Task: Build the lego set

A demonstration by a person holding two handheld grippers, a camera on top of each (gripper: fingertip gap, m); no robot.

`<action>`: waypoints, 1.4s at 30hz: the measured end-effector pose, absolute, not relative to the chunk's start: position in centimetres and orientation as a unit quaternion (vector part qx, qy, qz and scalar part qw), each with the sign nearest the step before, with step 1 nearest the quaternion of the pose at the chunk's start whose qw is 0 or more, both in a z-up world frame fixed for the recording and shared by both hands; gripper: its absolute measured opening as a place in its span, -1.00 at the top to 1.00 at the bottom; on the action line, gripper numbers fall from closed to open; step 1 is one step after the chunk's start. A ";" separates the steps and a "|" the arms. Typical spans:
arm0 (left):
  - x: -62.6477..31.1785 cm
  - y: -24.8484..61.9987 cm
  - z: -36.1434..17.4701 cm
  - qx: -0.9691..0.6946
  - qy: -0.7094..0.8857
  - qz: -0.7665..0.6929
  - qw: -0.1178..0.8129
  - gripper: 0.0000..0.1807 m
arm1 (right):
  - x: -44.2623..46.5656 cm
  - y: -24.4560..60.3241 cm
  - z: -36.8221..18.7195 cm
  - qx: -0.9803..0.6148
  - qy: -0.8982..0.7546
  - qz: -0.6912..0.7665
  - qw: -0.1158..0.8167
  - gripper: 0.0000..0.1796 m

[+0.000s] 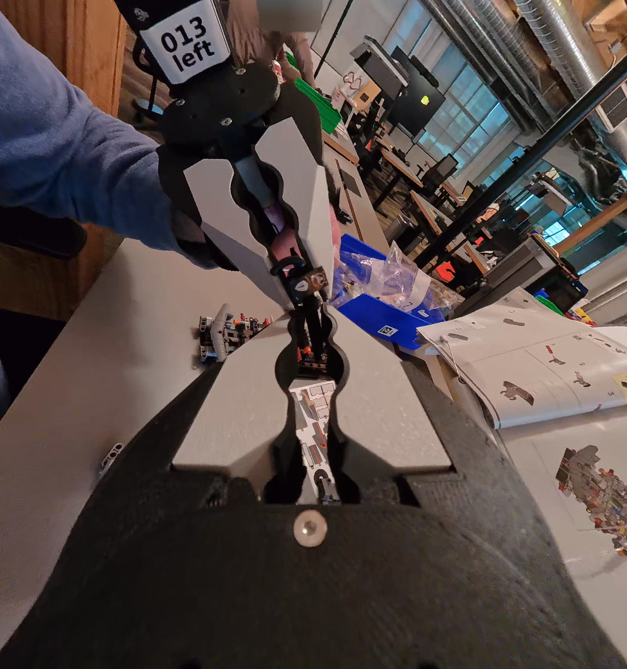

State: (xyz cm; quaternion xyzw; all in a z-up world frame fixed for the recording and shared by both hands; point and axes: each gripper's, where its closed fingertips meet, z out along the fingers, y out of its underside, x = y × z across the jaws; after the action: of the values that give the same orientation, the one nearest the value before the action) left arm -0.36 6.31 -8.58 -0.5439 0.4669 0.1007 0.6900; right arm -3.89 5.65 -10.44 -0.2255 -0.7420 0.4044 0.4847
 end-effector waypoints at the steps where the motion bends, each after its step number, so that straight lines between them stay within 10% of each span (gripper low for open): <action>1: -0.3 6.4 -8.6 -0.545 0.465 0.096 0.691 0.91 | -3.8 5.7 -10.5 -0.228 -0.742 0.406 0.482 0.95; 42: -3.4 8.6 -10.0 -0.614 0.401 0.059 0.678 0.75 | -4.5 10.1 -12.1 -0.305 -0.707 0.443 0.459 0.97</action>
State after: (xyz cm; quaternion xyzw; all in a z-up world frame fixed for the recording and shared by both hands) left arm -3.38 8.58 -10.03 -0.6135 0.4014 0.0586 0.6775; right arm -4.50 10.10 -12.05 -0.3048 -0.7072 0.4431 0.4589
